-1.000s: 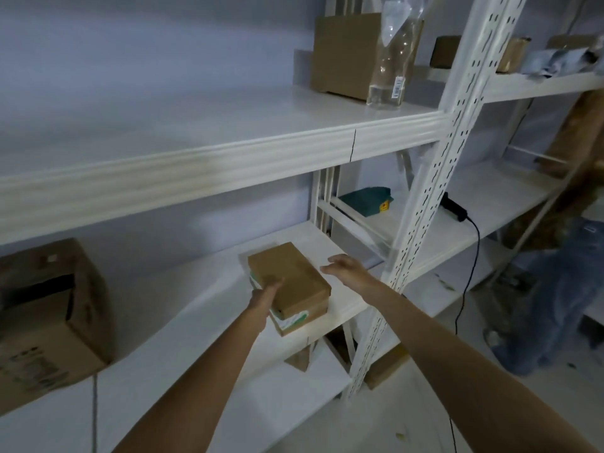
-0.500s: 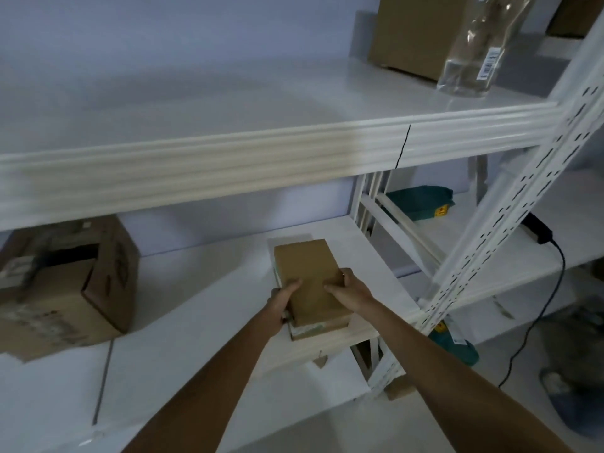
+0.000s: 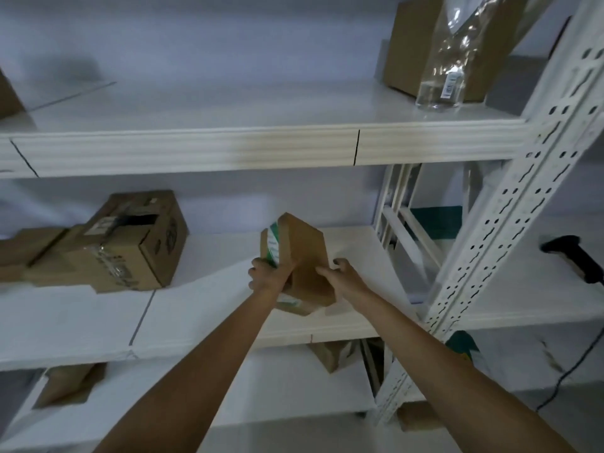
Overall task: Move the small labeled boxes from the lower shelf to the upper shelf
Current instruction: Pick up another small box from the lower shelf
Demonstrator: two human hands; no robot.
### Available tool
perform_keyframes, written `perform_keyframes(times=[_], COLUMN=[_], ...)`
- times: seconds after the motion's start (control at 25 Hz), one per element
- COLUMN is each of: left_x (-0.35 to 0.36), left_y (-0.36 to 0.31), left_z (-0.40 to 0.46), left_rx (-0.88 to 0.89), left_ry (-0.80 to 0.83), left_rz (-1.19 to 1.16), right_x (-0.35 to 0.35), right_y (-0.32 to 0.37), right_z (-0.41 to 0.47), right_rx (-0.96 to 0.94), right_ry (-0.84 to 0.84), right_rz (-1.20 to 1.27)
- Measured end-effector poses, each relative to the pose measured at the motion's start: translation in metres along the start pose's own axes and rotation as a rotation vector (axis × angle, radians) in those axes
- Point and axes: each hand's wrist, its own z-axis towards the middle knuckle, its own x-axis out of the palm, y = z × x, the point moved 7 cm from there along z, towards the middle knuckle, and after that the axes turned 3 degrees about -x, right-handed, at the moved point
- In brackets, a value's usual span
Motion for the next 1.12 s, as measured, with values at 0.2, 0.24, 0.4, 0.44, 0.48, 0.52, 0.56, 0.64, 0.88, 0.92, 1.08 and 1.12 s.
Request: perform_keyframes(times=[0.2, 0.24, 0.4, 0.44, 0.48, 0.52, 0.56, 0.64, 0.88, 0.92, 1.08, 1.12], left_x=[-0.016, -0.011, 0.010, 0.019, 0.028, 0.034, 0.037, 0.036, -0.034, -0.051, -0.083, -0.081], left_y=[-0.041, -0.043, -0.042, -0.040, -0.035, -0.031, -0.026, -0.019, -0.050, -0.054, -0.034, -0.024], left_z=[-0.050, -0.056, -0.074, -0.078, -0.081, -0.083, -0.084, -0.092, -0.100, -0.087, -0.025, -0.018], left_rx=[0.444, 0.562, 0.937, 1.019, 1.077, 1.100, 1.086, 1.064, 0.882, 0.735, 0.220, 0.165], left_ry=[-0.487, -0.516, -0.627, -0.652, -0.653, -0.642, -0.608, -0.536, -0.335, -0.253, 0.237, 0.392], left_rz=[0.753, 0.850, 1.101, 1.168, 1.224, 1.250, 1.260, 1.233, 0.681, 0.536, 0.007, -0.037], right_x=[0.011, 0.014, 0.028, 0.032, 0.036, 0.041, 0.046, 0.050, 0.022, 0.015, 0.002, 0.001], right_y=[0.043, 0.046, 0.051, 0.046, 0.038, 0.030, 0.025, 0.016, 0.008, 0.009, 0.019, 0.022], right_z=[-0.004, -0.004, -0.004, -0.003, 0.000, 0.000, -0.003, -0.005, 0.003, 0.003, -0.006, -0.009], right_rx=[0.071, 0.121, 0.229, 0.257, 0.283, 0.312, 0.326, 0.339, 0.264, 0.224, 0.056, 0.028], right_ry=[0.055, 0.057, 0.012, -0.025, -0.053, -0.062, -0.050, -0.011, 0.025, 0.042, 0.183, 0.210], right_rz=[0.203, 0.301, 0.561, 0.615, 0.648, 0.660, 0.665, 0.669, 0.639, 0.628, 0.525, 0.509])
